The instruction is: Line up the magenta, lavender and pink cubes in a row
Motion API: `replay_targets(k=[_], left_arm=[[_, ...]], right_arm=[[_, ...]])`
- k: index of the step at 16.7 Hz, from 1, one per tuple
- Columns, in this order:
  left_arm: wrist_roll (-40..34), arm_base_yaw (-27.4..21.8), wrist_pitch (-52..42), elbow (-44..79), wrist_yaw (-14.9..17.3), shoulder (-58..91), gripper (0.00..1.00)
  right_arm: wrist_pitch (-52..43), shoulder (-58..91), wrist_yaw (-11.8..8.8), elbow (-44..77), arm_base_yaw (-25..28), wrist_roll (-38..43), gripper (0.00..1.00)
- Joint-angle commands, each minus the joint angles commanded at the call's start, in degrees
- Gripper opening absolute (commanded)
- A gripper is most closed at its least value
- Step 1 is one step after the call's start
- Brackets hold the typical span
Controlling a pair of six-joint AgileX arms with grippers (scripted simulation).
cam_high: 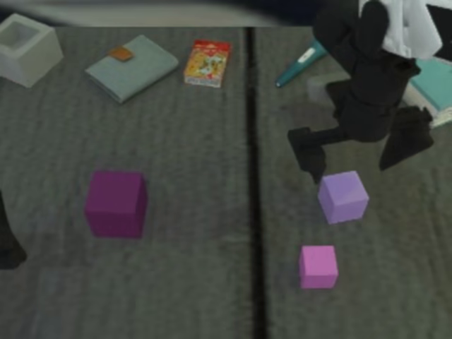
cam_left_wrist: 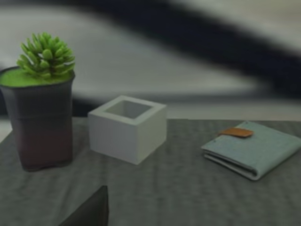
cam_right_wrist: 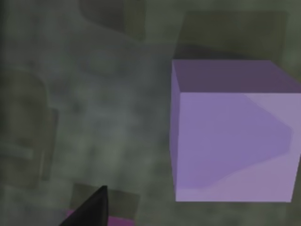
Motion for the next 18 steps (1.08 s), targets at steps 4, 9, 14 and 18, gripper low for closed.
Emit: replay_targets(k=[4, 9, 14, 18], left_arm=[[0.00, 0.00, 0.00, 0.00, 0.00, 0.00, 1.00], [0.00, 0.00, 0.00, 0.00, 0.00, 0.00, 1.00], [0.00, 0.00, 0.00, 0.00, 0.00, 0.00, 1.00], [0.00, 0.00, 0.00, 0.00, 0.00, 0.00, 1.00]], right_arm=[[0.00, 0.00, 0.00, 0.00, 0.00, 0.00, 1.00], [4.09, 1.54, 0.01, -2.67, -0.06, -0.05, 1.00], [15.74, 5.42, 0.05, -10.01, 0.06, 0.14, 1.00], [17.89, 6.31, 0.05, -11.58, 0.10, 0.19, 1.00]])
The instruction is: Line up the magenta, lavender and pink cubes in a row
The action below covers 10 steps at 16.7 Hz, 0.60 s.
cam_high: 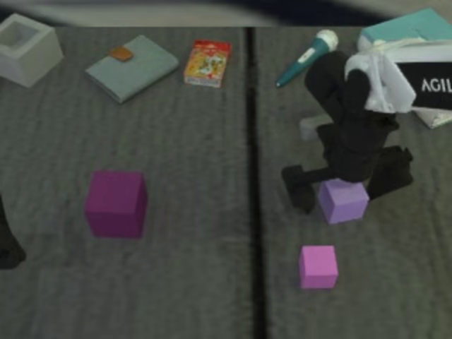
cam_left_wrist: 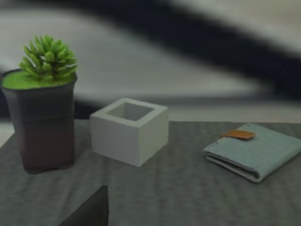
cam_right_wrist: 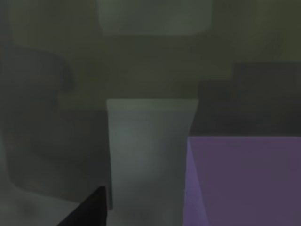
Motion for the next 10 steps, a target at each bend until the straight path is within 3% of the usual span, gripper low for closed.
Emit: replay_targets(k=[2, 10], left_arm=[[0.00, 0.00, 0.00, 0.00, 0.00, 0.00, 1.00], [0.00, 0.00, 0.00, 0.00, 0.00, 0.00, 1.00]], right_arm=[[0.00, 0.00, 0.00, 0.00, 0.00, 0.00, 1.00], [0.00, 0.00, 0.00, 0.00, 0.00, 0.00, 0.40]])
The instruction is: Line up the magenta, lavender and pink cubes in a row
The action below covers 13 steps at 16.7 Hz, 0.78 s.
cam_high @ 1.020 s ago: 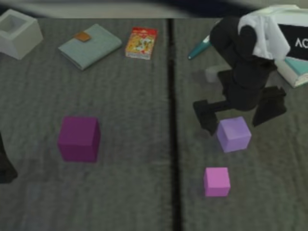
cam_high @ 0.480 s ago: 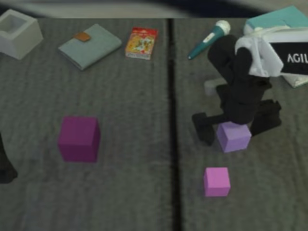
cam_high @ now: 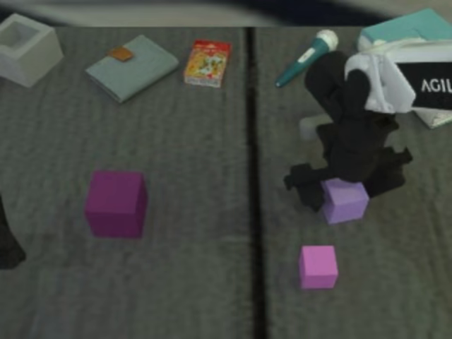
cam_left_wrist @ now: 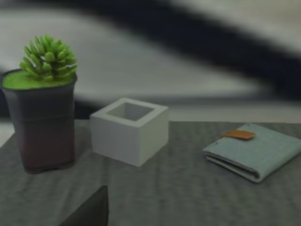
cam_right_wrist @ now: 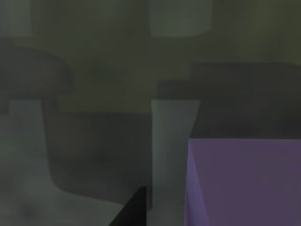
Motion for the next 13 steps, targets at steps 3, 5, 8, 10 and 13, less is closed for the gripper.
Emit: replay_targets(k=[3, 5, 8, 10, 13], left_arm=[[0.00, 0.00, 0.00, 0.00, 0.00, 0.00, 1.00], [0.00, 0.00, 0.00, 0.00, 0.00, 0.00, 1.00], [0.00, 0.00, 0.00, 0.00, 0.00, 0.00, 1.00], [0.00, 0.00, 0.00, 0.00, 0.00, 0.00, 1.00], [0.00, 0.00, 0.00, 0.00, 0.00, 0.00, 1.00]], right_arm=[[0.00, 0.00, 0.00, 0.00, 0.00, 0.00, 0.17], [0.00, 0.00, 0.00, 0.00, 0.00, 0.00, 0.02], [0.00, 0.00, 0.00, 0.00, 0.00, 0.00, 0.00], [0.00, 0.00, 0.00, 0.00, 0.00, 0.00, 0.00], [0.00, 0.00, 0.00, 0.00, 0.00, 0.00, 0.00]])
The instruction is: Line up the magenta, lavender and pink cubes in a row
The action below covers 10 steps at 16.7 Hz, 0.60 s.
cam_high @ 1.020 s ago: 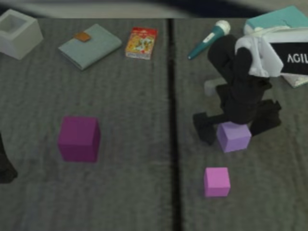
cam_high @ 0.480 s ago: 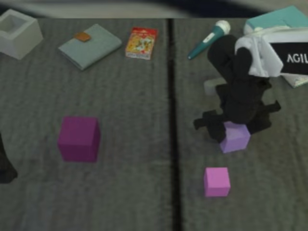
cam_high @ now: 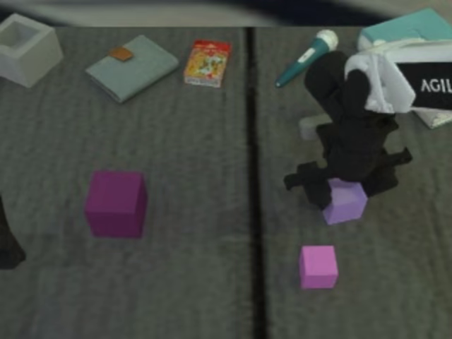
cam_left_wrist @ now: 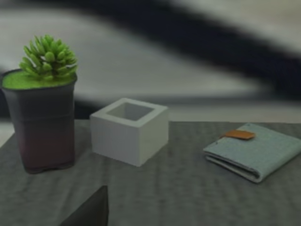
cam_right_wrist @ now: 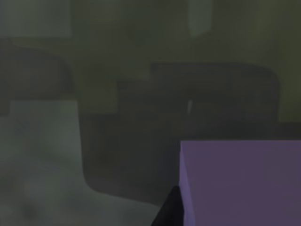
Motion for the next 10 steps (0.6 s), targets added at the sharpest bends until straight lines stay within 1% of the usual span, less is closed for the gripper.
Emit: replay_targets(k=[1, 4, 8, 10], left_arm=[[0.00, 0.00, 0.00, 0.00, 0.00, 0.00, 1.00], [0.00, 0.00, 0.00, 0.00, 0.00, 0.00, 1.00], [0.00, 0.00, 0.00, 0.00, 0.00, 0.00, 1.00], [0.00, 0.00, 0.00, 0.00, 0.00, 0.00, 1.00]], right_arm=[[-0.55, -1.48, 0.31, 0.49, -0.12, -0.14, 0.00], [-2.92, -2.17, 0.36, 2.37, 0.05, -0.17, 0.00], [-12.00, -5.01, 0.32, 7.69, 0.29, -0.21, 0.00], [-14.28, -6.20, 0.27, 9.39, 0.36, -0.27, 0.00]])
